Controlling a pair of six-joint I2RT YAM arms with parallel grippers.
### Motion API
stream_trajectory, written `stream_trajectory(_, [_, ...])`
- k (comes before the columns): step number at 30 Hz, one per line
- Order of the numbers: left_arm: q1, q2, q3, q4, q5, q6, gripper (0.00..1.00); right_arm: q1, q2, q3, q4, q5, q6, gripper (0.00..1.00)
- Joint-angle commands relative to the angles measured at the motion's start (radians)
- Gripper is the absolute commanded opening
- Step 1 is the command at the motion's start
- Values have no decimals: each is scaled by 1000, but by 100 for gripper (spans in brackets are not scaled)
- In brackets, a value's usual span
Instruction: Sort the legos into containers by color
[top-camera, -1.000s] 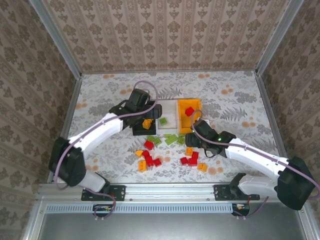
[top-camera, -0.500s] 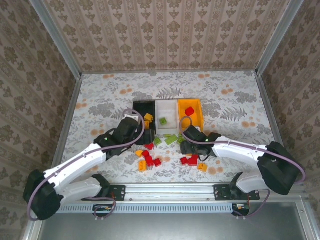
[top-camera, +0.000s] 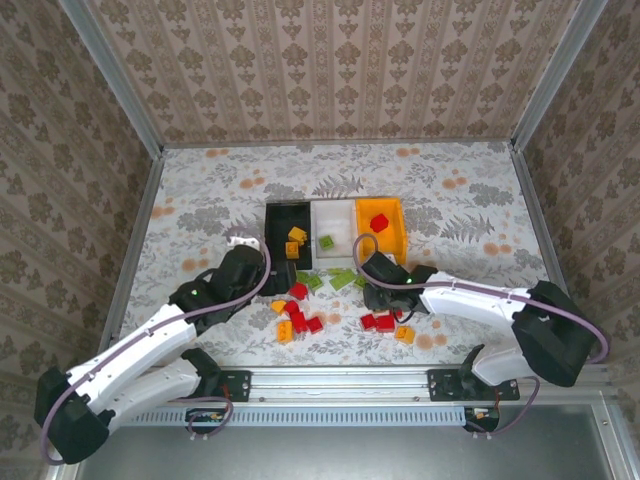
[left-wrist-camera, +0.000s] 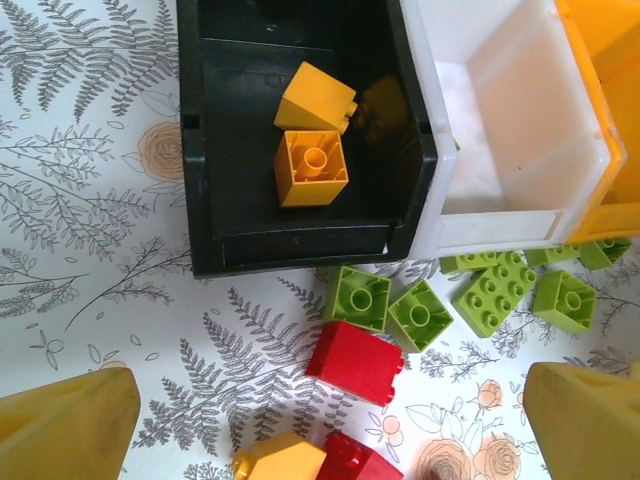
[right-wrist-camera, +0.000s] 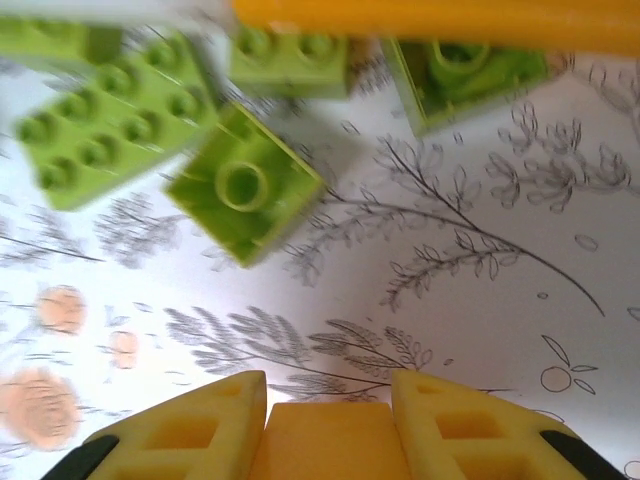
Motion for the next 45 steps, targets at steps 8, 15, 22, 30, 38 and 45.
stream_trajectory(8, [5,-136,-76,-100,-49,-60,100,6,110,385,53,-55,-137,26])
stream_trajectory(15, [5,-195,-97,-160,-74,-96,100,7,431,734,87,-58,-200,27])
stream_trajectory(22, [11,-241,-126,-168,-47,-89,100,-6,667,989,32,-46,-211,31])
stream_trajectory(30, [19,-198,-127,-115,61,-7,100,-17,725,1071,10,-64,-198,69])
stream_trajectory(38, [-49,2,-121,5,173,27,92,-17,531,842,91,-45,-178,72])
stream_trajectory(45, [-147,168,-61,-34,35,73,73,-24,355,585,175,-31,-124,73])
